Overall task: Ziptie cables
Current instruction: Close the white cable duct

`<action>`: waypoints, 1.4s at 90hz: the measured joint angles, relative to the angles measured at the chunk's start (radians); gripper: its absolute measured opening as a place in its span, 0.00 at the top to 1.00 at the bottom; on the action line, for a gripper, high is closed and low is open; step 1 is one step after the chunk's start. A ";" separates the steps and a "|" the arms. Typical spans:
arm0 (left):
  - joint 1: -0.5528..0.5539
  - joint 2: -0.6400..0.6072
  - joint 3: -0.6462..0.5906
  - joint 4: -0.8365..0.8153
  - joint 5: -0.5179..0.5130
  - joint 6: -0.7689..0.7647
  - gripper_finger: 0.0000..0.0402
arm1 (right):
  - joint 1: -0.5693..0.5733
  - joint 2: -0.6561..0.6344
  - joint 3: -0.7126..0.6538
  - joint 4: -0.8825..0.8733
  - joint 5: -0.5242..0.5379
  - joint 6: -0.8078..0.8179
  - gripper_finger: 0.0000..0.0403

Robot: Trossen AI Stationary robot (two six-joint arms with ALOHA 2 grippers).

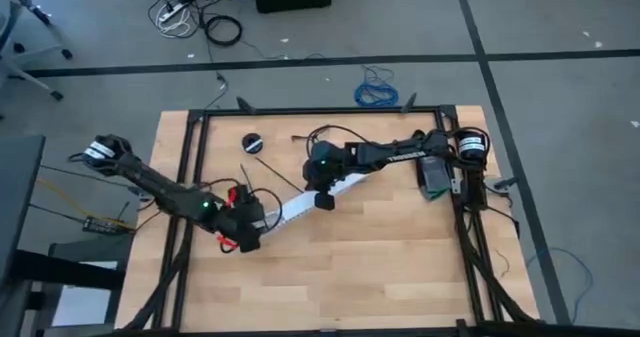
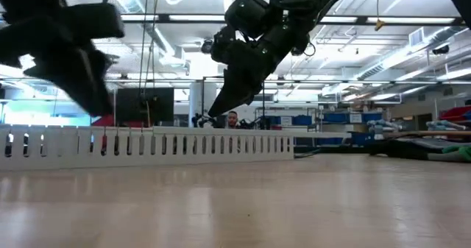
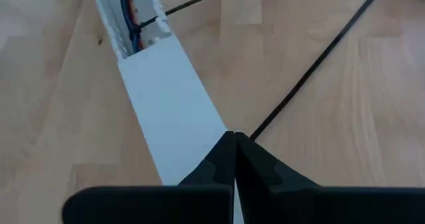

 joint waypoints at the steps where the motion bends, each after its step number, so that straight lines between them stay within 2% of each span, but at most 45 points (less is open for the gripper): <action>1: -0.004 0.000 0.000 -0.003 0.000 -0.006 0.29 | 0.000 0.000 0.000 -0.001 0.000 0.001 1.00; 20: -0.089 -0.008 0.000 -0.047 -0.020 -0.117 0.32 | -0.001 0.000 0.000 0.002 0.000 0.005 1.00; 51: -0.164 -0.055 0.000 -0.062 -0.091 -0.190 0.32 | -0.001 0.000 0.000 0.006 -0.015 0.013 1.00; 73: -0.164 -0.078 0.000 -0.052 -0.184 -0.179 0.32 | -0.002 0.000 0.000 0.014 -0.018 0.010 1.00; 98: -0.115 -0.078 0.000 -0.039 -0.211 -0.144 0.32 | -0.007 0.000 0.000 0.046 -0.018 -0.060 1.00; 109: -0.055 -0.078 0.000 -0.023 -0.201 -0.134 0.32 | -0.027 0.000 0.000 0.052 -0.018 -0.098 1.00; 126: -0.041 -0.079 0.000 -0.008 -0.094 -0.210 0.32 | -0.063 0.000 0.000 0.051 -0.016 -0.132 1.00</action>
